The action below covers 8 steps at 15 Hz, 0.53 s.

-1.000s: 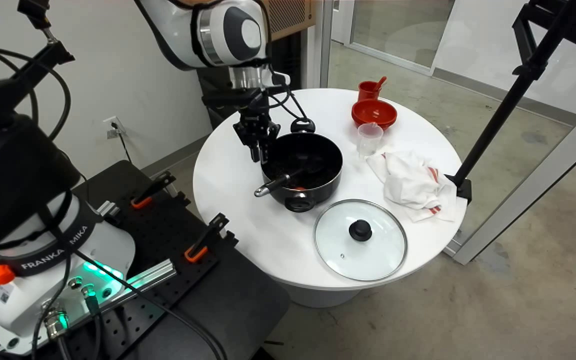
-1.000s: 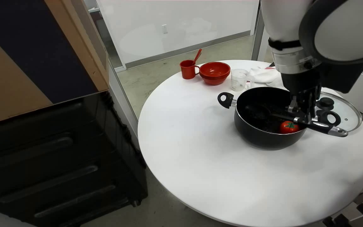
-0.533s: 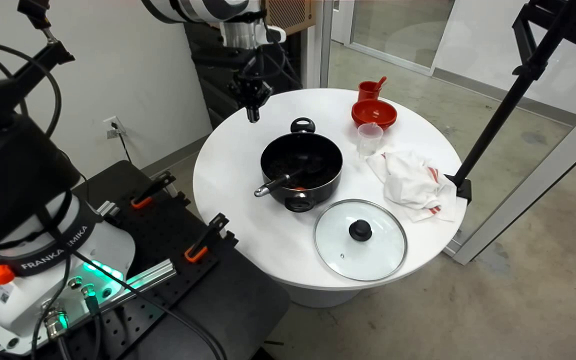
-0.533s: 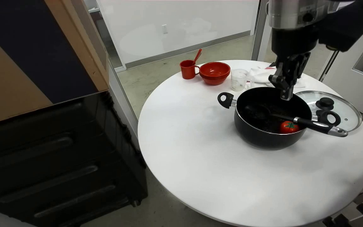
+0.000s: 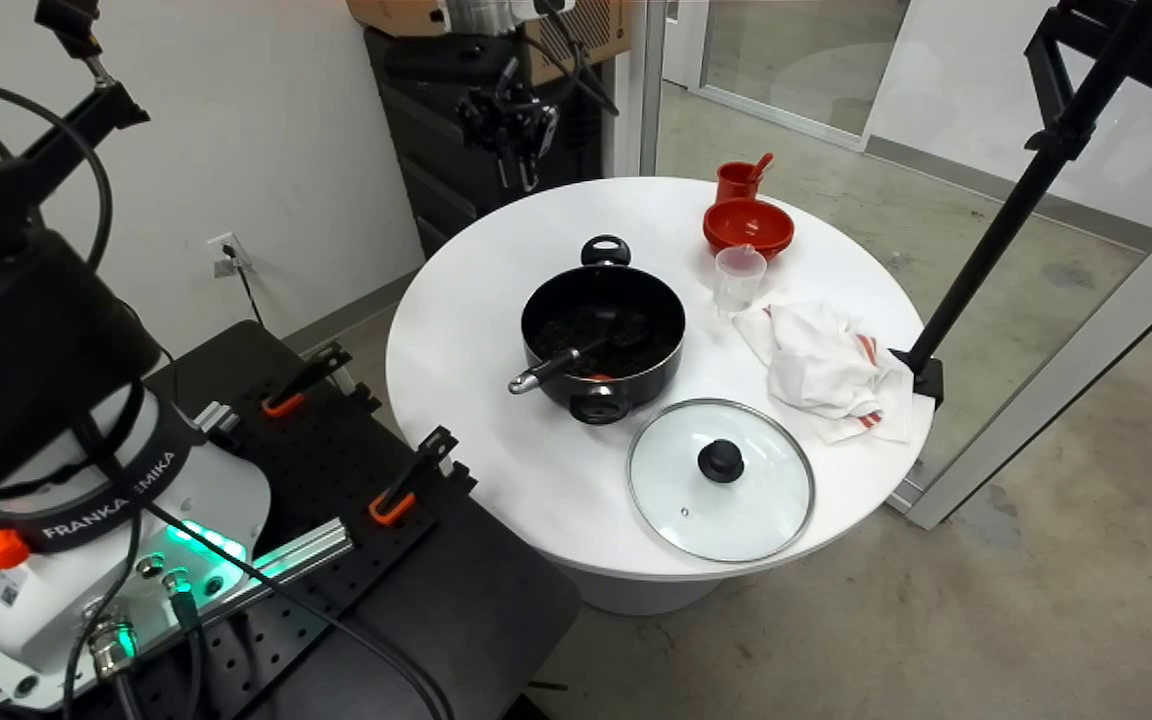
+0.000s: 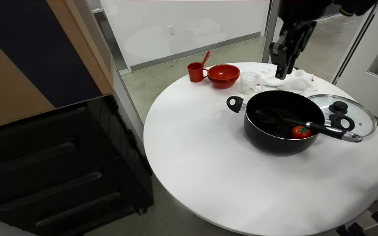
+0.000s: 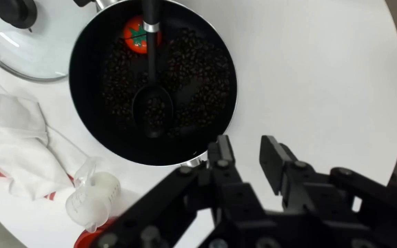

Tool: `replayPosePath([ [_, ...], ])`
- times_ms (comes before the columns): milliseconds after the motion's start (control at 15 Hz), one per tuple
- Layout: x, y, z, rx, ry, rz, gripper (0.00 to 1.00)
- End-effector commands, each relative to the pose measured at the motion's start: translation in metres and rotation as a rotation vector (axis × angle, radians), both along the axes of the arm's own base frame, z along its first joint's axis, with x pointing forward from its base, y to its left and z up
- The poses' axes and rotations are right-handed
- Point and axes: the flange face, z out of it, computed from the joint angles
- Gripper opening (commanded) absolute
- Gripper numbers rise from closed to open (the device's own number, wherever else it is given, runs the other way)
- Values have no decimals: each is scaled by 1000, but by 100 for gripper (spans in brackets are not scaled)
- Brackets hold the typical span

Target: Use the black serving spoon in the black pot to stir its contents

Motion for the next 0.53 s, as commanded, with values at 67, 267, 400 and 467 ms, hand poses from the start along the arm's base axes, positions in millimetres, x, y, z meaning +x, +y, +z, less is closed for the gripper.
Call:
replayPosePath([
  [67, -3, -1, 2, -66, 3, -23, 45],
  [267, -5, -1, 1, -82, 5, -35, 55],
  [400, -5, -1, 1, -82, 5, -37, 55],
  [467, -5, -1, 1, -82, 5, -37, 55],
])
